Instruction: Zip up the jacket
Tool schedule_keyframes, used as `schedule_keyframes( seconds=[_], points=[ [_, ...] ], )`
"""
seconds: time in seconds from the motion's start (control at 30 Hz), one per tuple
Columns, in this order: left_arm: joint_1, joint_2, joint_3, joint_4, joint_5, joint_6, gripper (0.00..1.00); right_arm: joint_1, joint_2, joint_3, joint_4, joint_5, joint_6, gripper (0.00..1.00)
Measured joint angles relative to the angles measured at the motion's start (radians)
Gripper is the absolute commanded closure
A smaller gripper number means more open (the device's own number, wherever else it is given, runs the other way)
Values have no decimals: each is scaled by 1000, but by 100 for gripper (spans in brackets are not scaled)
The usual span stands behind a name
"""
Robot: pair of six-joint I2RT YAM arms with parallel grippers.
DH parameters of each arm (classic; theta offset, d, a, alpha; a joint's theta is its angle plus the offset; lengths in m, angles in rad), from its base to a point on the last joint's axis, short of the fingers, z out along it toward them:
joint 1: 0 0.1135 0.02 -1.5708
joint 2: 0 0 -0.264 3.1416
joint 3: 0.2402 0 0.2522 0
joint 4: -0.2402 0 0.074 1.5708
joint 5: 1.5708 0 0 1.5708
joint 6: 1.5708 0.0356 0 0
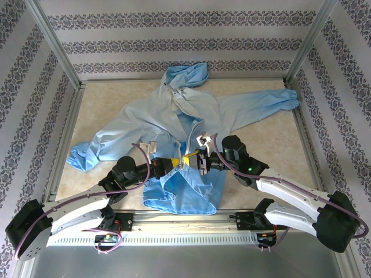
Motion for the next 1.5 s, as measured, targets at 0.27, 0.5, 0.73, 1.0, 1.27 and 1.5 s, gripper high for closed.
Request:
schedule_keyframes(
  seconds=[0.27,0.5,0.73,1.0,1.27,1.5],
  points=[
    [0,4,-16,39,19,-10,100,0,0,0,3,20,12,100],
    [0,4,-42,64,33,-30,100,0,0,-11,14,60,27,100],
    [0,-6,-48,56,48,-32,100,0,0,-12,21,64,43,100],
    [6,-59,-11,-79,83,-17,100,1,19,-12,21,64,47,100],
    [42,34,132,-399,163,40,100,-4,179,-10,43,61,65,100],
    [97,203,243,-645,218,118,100,-44,341,-10,109,3,80,82]
  ],
)
